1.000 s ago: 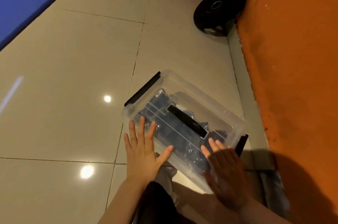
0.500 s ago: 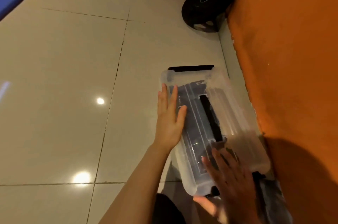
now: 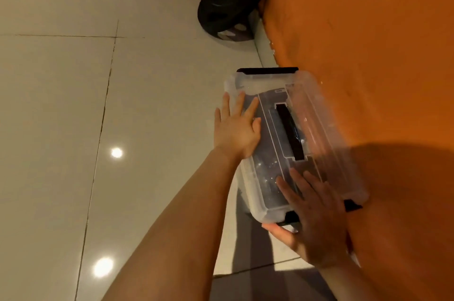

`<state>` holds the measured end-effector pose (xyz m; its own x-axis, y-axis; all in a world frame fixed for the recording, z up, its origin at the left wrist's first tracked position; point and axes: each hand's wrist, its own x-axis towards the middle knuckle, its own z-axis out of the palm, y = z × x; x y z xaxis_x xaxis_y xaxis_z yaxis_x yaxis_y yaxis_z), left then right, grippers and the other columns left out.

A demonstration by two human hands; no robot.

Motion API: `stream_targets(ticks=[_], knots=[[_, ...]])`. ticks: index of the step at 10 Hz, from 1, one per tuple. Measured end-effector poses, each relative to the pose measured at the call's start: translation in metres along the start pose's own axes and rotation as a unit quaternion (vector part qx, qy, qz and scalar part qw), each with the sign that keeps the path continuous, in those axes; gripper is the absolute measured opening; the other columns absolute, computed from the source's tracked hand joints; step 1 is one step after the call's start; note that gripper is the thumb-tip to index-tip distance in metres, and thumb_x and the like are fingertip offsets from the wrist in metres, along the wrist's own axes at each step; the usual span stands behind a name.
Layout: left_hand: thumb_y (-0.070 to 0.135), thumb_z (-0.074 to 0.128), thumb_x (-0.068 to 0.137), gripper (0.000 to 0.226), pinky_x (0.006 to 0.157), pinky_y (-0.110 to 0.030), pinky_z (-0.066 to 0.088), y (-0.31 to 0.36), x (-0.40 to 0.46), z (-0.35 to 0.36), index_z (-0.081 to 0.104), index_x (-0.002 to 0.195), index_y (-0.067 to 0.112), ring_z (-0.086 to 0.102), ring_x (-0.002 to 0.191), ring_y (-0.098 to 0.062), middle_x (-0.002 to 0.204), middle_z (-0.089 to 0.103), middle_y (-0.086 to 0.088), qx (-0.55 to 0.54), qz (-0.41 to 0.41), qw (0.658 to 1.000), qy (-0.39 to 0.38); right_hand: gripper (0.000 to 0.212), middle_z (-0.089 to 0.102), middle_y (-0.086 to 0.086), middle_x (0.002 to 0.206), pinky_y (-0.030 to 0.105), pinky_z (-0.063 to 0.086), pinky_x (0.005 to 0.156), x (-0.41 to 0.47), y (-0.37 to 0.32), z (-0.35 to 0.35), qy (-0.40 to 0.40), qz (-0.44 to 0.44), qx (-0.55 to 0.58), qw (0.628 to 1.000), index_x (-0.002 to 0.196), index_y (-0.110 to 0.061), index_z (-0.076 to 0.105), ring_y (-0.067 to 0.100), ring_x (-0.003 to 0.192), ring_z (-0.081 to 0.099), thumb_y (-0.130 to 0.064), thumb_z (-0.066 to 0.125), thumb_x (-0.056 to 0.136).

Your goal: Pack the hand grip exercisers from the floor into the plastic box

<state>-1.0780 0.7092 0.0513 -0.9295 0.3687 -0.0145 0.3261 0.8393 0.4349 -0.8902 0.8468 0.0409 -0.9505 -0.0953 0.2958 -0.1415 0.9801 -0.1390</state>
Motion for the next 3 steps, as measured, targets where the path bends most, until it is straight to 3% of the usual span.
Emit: stream_targets(ticks=[2, 3], knots=[[0.058, 0.012, 0.095, 0.060, 0.110, -0.060, -0.012, -0.001, -0.020, -0.015, -0.004, 0.148, 0.037, -0.020, 0.141, -0.032, 0.156, -0.015, 0.001, 0.100, 0.038, 0.991, -0.079, 0.080, 0.057, 0.007, 0.131, 0.051, 0.043, 0.092, 0.003, -0.005, -0.006, 0.015, 0.003, 0.001, 1.000, 0.129, -0.024, 0.056, 0.029, 0.119, 0.053, -0.076, 0.057, 0.069], [0.059, 0.006, 0.094, 0.057, 0.110, -0.058, -0.014, -0.013, -0.090, -0.019, -0.001, 0.148, 0.040, -0.019, 0.142, -0.026, 0.153, -0.019, 0.009, 0.068, 0.128, 0.984, -0.105, 0.080, 0.053, 0.004, 0.137, 0.050, 0.041, 0.096, 0.007, -0.014, -0.012, -0.040, 0.039, 0.016, 0.998, 0.132, -0.027, 0.055, 0.028, 0.124, 0.049, -0.080, 0.049, 0.071]])
